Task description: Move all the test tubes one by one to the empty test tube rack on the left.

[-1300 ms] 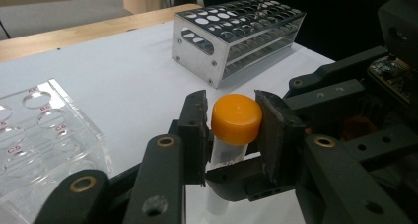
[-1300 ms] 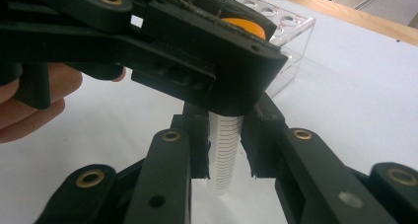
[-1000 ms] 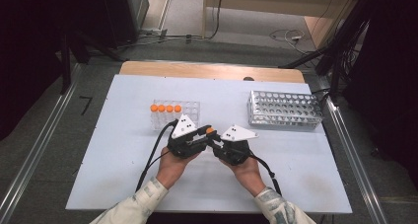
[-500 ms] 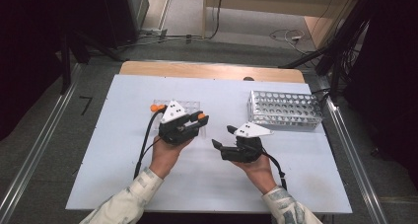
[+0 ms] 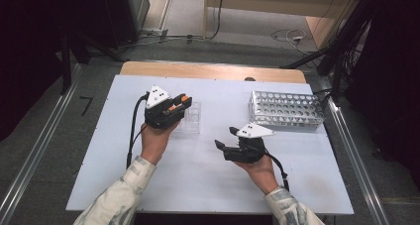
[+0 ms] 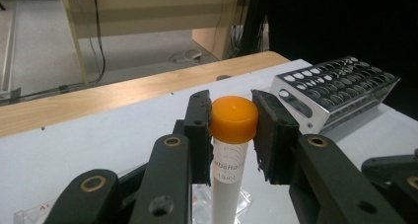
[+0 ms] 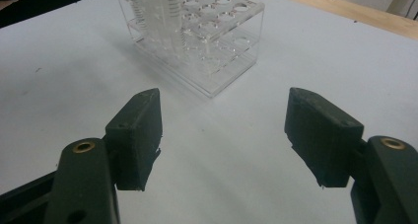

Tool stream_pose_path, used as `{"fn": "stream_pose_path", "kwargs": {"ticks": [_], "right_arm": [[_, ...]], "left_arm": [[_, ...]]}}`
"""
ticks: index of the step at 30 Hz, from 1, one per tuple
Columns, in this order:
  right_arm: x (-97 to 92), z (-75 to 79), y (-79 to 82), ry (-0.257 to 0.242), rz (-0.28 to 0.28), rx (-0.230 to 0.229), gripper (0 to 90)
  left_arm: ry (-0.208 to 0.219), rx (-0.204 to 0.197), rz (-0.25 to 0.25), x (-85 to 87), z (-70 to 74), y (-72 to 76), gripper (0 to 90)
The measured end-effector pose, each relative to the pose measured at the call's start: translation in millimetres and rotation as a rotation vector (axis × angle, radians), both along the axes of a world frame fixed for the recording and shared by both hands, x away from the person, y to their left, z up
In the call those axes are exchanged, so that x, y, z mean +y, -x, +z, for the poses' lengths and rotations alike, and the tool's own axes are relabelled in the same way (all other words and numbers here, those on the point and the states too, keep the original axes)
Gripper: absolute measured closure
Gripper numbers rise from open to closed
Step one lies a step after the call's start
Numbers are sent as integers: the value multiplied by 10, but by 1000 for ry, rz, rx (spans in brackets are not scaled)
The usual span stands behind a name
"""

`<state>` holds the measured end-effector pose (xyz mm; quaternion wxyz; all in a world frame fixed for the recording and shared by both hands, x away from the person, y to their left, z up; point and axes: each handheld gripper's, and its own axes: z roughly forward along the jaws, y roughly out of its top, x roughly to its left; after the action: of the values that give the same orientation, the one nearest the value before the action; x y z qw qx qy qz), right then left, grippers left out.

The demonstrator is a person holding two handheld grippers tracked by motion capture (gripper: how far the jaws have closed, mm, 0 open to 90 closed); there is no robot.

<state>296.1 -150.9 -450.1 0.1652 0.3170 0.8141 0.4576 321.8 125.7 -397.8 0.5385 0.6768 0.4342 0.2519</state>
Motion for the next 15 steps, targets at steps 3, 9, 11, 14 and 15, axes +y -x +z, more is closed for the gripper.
{"fn": "stream_pose_path", "kwargs": {"ticks": [3,9,11,14,15], "right_arm": [[2,-3,4,0,-2,4,293],[4,-6,6,-1,-5,6,298],[4,-4,8,-2,-3,2,299],[-5,1,9,-4,-4,0,302],[-8,2,9,-6,-4,-1,303]], "left_arm": [[7,-10,9,24,29,-15,701],[6,-8,23,41,38,-79,702],[-7,5,27,28,5,-107,701],[-29,10,24,-4,-57,-119,701],[-43,13,24,-17,-81,-117,701]]}}
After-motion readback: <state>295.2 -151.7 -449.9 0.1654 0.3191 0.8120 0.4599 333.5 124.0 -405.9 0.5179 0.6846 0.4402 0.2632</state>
